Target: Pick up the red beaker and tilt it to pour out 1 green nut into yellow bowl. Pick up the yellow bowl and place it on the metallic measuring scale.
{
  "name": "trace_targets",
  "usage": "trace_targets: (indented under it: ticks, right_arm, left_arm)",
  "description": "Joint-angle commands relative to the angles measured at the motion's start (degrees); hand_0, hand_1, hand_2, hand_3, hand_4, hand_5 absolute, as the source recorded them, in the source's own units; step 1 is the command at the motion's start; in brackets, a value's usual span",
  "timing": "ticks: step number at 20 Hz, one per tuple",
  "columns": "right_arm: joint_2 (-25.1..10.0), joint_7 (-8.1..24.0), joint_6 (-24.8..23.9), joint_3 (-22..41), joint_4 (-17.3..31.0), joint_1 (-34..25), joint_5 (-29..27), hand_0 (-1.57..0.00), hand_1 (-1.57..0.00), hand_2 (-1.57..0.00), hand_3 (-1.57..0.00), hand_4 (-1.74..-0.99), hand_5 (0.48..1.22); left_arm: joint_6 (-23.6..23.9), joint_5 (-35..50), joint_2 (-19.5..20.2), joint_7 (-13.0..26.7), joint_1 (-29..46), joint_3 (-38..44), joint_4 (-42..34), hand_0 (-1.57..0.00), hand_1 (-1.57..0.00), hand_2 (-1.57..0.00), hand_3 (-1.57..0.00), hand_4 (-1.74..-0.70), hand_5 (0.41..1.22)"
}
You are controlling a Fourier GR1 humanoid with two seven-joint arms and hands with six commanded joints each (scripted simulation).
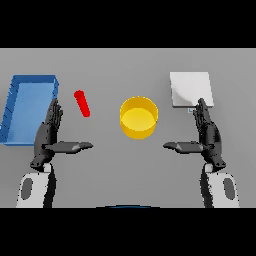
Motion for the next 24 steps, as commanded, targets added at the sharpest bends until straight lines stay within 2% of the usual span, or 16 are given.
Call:
trace_targets:
  ticks: [1, 6, 7, 8, 9, 11, 14, 16, 17, 20, 24]
  right_arm:
    - [0.0, 0.1, 0.0, -0.1, 0.1, -0.1, -0.1, 0.0, 0.0, 0.0, 0.0, -1.245, 0.681]
    - [-0.7, 0.6, 0.2, -0.9, 1.1, -1.4, -0.5, 0.0, 0.0, 0.0, 0.0, -1.245, 0.681]
    - [-3.1, -4.0, -1.0, 1.6, -1.2, 0.9, 5.4, 0.0, 0.0, 0.0, 0.0, -1.245, 0.681]
    - [-4.2, -5.9, -1.7, 3.3, -3.2, 2.5, 8.9, 0.0, 0.0, 0.0, 0.0, -1.242, 0.678]
    - [-4.8, -6.7, -2.0, 4.4, -3.9, 3.3, 11.1, 0.0, 0.0, 0.0, 0.0, -1.239, 0.679]
    - [-5.0, -5.9, -2.5, 6.1, -6.3, 5.1, 13.8, 0.0, 0.0, 0.0, 0.0, -1.235, 0.678]
    - [-4.5, -5.9, -2.3, 6.6, -6.9, 5.5, 13.6, 0.0, 0.0, 0.0, 0.0, -1.245, 0.681]
    - [-4.9, -4.7, -1.6, 6.1, -6.8, 4.3, 12.8, 0.0, 0.0, 0.0, 0.0, -1.254, 0.682]
    - [-4.5, -5.7, -1.1, 6.1, -6.9, 4.8, 11.8, 0.0, 0.0, 0.0, 0.0, -1.265, 0.68]
    - [-4.4, -5.2, -0.8, 5.7, -7.3, 4.3, 10.9, 0.0, 0.0, 0.0, 0.0, -1.286, 0.676]
    - [-4.3, -5.7, -0.8, 5.5, -7.1, 4.9, 10.5, 0.0, 0.0, 0.0, 0.0, -1.312, 0.681]
  left_arm:
    - [0.1, 0.1, 0.0, 0.1, -0.2, 0.1, 0.1, 0.0, 0.0, 0.0, 0.0, -1.2, 0.652]
    - [0.1, 0.1, 0.2, 0.3, -1.3, 0.5, 1.4, 0.0, 0.0, 0.0, 0.0, -1.2, 0.652]
    - [-0.4, -2.7, 1.8, -0.6, 0.7, -1.4, -0.6, 0.0, 0.0, 0.0, 0.0, -1.2, 0.652]
    - [-0.4, -4.4, 2.9, -0.4, 1.3, -2.6, -2.7, 0.0, 0.0, 0.0, 0.0, -1.21, 0.649]
    - [-0.8, -5.0, 3.7, 0.4, 2.1, -3.3, -4.4, 0.0, 0.0, 0.0, 0.0, -1.21, 0.65]
    - [-0.9, -6.2, 3.9, 2.5, 2.8, -4.6, -6.0, 0.0, 0.0, 0.0, 0.0, -1.22, 0.658]
    - [-0.9, -7.2, 3.9, 3.4, 3.2, -5.7, -7.3, 0.0, 0.0, 0.0, 0.0, -1.23, 0.662]
    - [-1.2, -8.2, 4.0, 4.3, 1.7, -6.1, -5.2, 0.0, 0.0, 0.0, 0.0, -1.25, 0.679]
    - [-1.5, -7.7, 4.2, 4.0, 0.6, -5.5, -3.9, 0.0, 0.0, 0.0, 0.0, -1.28, 0.691]
    - [-2.3, -6.5, 3.6, 3.5, -4.0, -4.3, 2.5, 0.0, 0.0, 0.0, 0.0, -1.36, 0.724]
    - [-1.2, -7.5, 3.3, 2.4, -10.1, -2.7, 10.1, 0.0, 0.0, 0.0, 0.0, -1.38, 0.739]
